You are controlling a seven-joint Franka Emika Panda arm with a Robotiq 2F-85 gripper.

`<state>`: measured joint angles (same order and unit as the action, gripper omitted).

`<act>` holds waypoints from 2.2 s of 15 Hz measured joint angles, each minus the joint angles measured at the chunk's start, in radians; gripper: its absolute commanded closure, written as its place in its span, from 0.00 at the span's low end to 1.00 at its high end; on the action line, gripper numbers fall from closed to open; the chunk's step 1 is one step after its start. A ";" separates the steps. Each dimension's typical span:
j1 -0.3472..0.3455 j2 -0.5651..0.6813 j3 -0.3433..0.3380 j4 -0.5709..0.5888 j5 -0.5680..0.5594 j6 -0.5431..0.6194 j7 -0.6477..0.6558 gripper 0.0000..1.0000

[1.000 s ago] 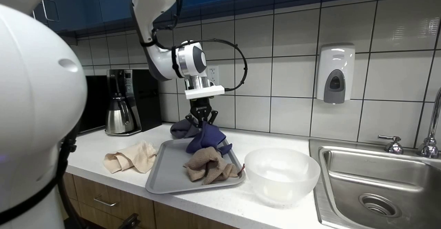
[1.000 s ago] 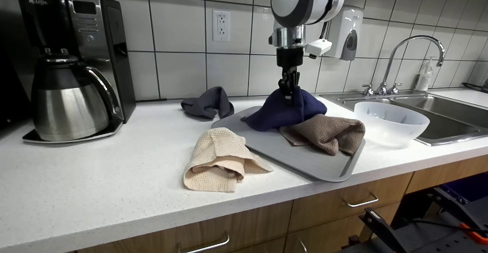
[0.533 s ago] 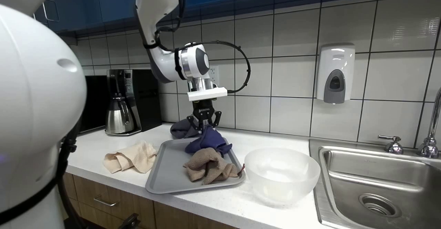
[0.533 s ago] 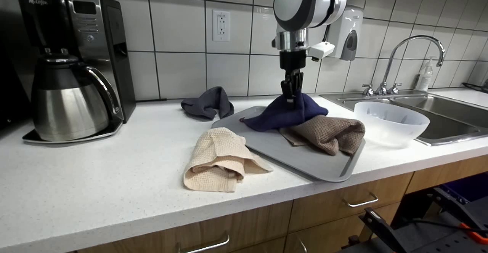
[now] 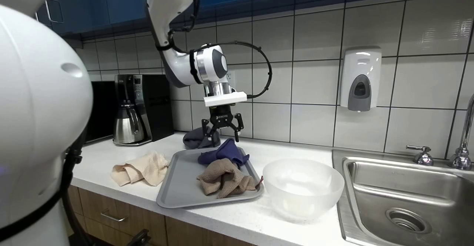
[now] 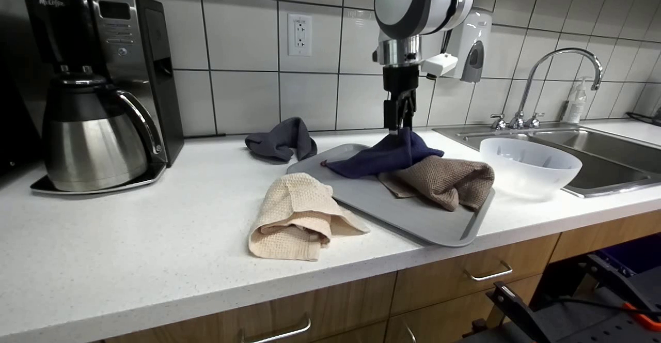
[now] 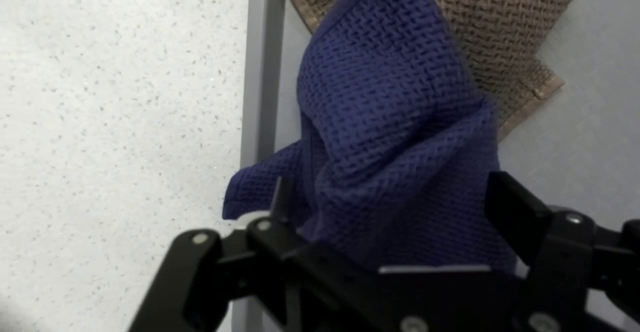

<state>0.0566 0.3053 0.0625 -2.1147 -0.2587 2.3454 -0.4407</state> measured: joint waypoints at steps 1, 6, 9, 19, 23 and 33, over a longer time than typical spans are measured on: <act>0.000 -0.003 0.000 0.000 0.000 -0.005 0.000 0.00; 0.000 -0.017 0.000 0.009 0.000 -0.070 0.000 0.00; 0.000 -0.017 0.000 0.012 0.000 -0.080 0.000 0.00; 0.000 -0.017 0.000 0.013 0.000 -0.081 0.000 0.00; 0.003 -0.005 0.003 0.017 0.000 -0.075 0.002 0.00; 0.027 0.068 0.031 0.132 0.010 -0.057 0.013 0.00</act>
<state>0.0832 0.3736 0.0935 -1.9823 -0.2489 2.2885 -0.4280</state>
